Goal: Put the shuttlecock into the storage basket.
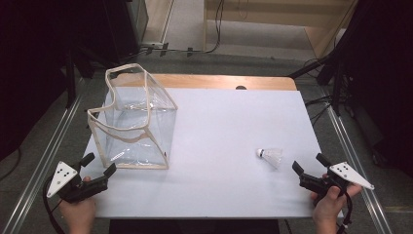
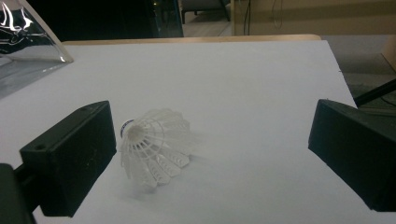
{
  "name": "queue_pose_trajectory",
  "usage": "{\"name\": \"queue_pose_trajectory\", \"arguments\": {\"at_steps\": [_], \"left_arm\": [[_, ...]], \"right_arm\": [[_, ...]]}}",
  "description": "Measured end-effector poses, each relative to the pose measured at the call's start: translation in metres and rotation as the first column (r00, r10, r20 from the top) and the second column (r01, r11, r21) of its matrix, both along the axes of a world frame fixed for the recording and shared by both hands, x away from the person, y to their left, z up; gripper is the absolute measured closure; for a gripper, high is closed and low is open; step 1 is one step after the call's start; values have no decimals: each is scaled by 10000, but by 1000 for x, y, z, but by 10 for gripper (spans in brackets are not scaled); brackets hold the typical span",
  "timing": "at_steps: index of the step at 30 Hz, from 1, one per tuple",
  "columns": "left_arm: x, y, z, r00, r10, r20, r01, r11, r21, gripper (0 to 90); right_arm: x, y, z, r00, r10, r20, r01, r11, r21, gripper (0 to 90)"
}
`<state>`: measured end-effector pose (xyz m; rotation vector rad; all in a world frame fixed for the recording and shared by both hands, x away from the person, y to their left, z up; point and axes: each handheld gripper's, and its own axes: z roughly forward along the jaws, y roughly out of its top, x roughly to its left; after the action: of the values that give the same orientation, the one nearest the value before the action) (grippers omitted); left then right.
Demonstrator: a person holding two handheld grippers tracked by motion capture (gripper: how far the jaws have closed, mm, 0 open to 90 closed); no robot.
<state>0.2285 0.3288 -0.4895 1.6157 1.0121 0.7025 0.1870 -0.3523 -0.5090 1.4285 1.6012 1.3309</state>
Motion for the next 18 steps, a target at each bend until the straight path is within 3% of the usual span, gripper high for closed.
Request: {"name": "queue_pose_trajectory", "arguments": {"at_steps": [8,18], "left_arm": [[0,0,0,10000,-14,10,14,10000,-16,138],[0,0,0,10000,-25,-2,25,10000,-33,138]], "right_arm": [[0,2,3,10000,-48,-18,49,9999,122,0],[-4,14,13,10000,45,81,-43,9998,-215,0]]}}
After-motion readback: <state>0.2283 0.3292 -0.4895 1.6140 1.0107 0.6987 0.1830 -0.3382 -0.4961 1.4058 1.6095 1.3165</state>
